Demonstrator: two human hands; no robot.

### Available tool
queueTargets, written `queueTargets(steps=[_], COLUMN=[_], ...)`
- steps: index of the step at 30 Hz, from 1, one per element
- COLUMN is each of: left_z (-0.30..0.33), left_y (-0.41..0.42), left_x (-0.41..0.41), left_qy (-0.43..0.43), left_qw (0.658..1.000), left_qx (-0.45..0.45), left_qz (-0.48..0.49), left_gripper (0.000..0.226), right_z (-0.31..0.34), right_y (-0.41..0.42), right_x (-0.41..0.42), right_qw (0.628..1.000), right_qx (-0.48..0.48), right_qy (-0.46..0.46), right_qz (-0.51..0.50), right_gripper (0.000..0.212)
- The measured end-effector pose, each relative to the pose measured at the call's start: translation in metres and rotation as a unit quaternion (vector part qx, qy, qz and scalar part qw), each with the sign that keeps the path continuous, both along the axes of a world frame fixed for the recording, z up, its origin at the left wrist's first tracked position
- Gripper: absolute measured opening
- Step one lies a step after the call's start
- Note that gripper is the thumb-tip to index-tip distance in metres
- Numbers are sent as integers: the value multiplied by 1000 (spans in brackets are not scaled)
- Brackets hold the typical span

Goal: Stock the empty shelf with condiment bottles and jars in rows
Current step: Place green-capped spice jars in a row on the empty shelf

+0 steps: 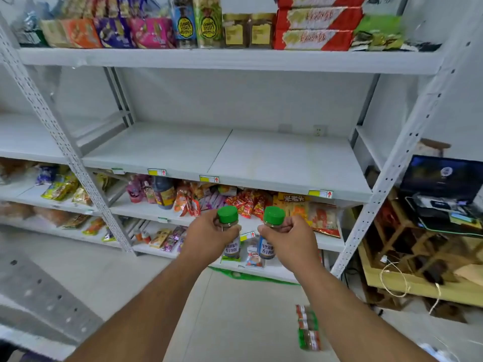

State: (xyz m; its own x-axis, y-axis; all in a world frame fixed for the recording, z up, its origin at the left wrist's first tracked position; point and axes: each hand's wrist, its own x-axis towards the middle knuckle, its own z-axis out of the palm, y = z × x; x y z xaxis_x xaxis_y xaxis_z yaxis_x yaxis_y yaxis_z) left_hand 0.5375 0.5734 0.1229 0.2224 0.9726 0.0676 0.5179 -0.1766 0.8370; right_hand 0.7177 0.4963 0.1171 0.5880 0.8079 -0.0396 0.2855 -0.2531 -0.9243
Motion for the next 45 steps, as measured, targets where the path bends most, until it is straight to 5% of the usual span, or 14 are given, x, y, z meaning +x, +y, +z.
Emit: queueTargets(steps=[26, 45], left_z=[-16, -68], left_y=[292, 459], left_x=[126, 134], left_qy=[24, 12], left_qw=[998, 996], left_qx=[-52, -87], left_qz=[12, -32], left_gripper=[36, 40], right_z=[-41, -72], right_y=[286, 431], right_x=[133, 129], right_qw=[999, 997], right_qx=[-46, -48], right_qy=[-19, -32], right_qz=[4, -60], right_gripper=[45, 42])
